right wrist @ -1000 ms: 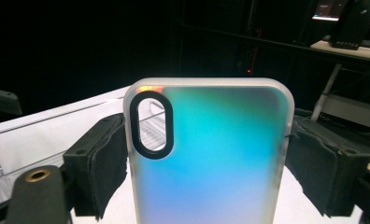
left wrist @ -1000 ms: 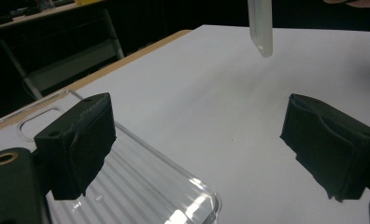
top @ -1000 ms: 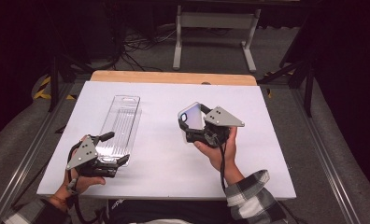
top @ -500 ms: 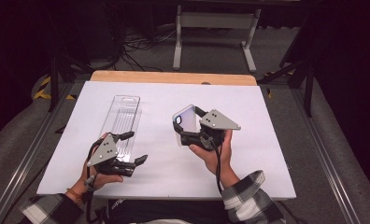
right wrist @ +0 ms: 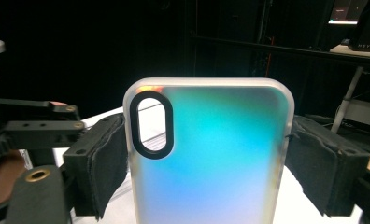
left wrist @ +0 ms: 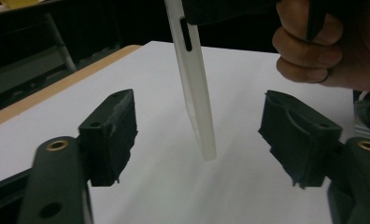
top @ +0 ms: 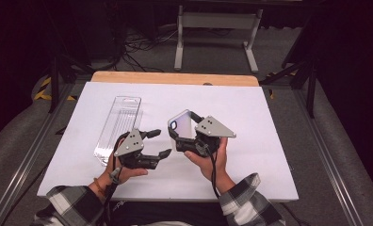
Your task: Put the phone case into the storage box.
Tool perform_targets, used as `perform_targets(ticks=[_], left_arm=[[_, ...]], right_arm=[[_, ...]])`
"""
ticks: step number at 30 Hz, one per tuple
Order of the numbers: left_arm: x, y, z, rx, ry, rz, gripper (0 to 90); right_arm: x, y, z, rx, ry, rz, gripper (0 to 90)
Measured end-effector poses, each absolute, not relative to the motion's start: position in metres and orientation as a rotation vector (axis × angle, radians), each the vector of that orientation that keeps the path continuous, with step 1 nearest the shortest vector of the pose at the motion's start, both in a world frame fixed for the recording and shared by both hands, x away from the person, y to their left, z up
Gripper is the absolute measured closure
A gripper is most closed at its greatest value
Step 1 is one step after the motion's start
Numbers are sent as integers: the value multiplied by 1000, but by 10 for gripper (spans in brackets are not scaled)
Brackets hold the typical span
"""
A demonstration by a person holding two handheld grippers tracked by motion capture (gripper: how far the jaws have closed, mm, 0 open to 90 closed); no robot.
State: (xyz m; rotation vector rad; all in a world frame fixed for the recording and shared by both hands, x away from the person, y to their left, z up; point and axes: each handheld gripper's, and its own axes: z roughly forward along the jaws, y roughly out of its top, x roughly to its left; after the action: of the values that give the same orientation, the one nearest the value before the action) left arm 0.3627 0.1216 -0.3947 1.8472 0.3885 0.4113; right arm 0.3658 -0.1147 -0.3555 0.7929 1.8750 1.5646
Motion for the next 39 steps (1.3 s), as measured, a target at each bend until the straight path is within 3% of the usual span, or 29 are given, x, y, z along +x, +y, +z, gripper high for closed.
perform_targets(ticks=[3, 6, 9, 19, 25, 39], left_arm=[[367, 117, -393, 1824, 396, 371, 334], [372, 113, -393, 1780, 420, 348, 462], [374, 111, -392, 1772, 425, 333, 528], [378, 110, -393, 1743, 437, 350, 729], [379, 109, -393, 1745, 433, 343, 788], [380, 113, -392, 1756, 424, 354, 811]], right_arm=[[365, -114, -357, 788, 1872, 1562, 179], [364, -112, -359, 772, 1858, 1560, 178], [364, -110, -362, 778, 1853, 1552, 178], [363, -108, -364, 772, 1841, 1533, 179], [362, -107, -365, 775, 1839, 1530, 178], [359, -104, -365, 774, 1834, 1511, 175]])
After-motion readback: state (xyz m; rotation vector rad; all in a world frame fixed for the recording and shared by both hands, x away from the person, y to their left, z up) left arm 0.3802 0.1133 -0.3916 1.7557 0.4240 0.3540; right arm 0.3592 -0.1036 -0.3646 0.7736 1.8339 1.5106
